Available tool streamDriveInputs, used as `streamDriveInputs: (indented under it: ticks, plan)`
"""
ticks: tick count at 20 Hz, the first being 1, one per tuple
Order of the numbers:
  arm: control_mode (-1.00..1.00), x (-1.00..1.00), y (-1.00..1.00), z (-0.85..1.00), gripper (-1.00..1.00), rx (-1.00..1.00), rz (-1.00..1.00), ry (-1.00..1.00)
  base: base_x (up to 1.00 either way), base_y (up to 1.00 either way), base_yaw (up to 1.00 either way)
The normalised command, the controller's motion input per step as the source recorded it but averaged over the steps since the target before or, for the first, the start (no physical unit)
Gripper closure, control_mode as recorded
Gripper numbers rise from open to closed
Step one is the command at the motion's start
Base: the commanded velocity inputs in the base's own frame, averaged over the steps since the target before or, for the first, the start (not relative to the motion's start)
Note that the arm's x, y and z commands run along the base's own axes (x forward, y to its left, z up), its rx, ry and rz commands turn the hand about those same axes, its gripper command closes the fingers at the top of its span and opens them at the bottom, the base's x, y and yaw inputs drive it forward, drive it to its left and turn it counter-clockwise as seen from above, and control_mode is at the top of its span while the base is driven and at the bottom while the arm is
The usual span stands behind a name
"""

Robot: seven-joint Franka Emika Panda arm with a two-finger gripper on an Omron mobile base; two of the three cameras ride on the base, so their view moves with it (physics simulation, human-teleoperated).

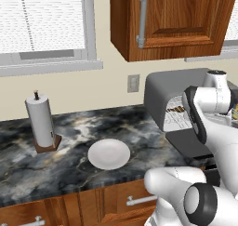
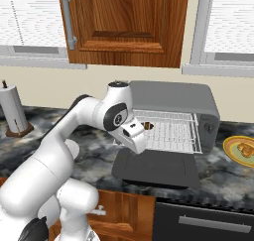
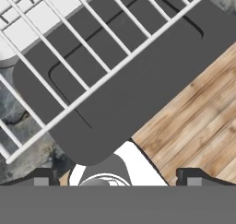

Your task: Open the toaster oven door. Place the bread on the top rack in the toaster oven and place the chicken drumstick on the bottom rack.

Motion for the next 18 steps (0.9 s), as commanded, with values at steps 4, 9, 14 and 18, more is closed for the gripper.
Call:
streamDriveInputs:
  ticks: [4,9,14,18]
  plan:
    - [1.00,0.00,0.00,0.00,-1.00,0.00,0.00,0.00,-0.50,0.00,0.00]
    - [1.00,0.00,0.00,0.00,-1.00,0.00,0.00,0.00,-0.27,-0.06,0.00]
    - [1.00,0.00,0.00,0.00,-1.00,0.00,0.00,0.00,0.00,-0.64,-0.01]
    - [1.00,0.00,0.00,0.00,-1.00,0.00,0.00,0.00,0.01,-0.75,-0.01]
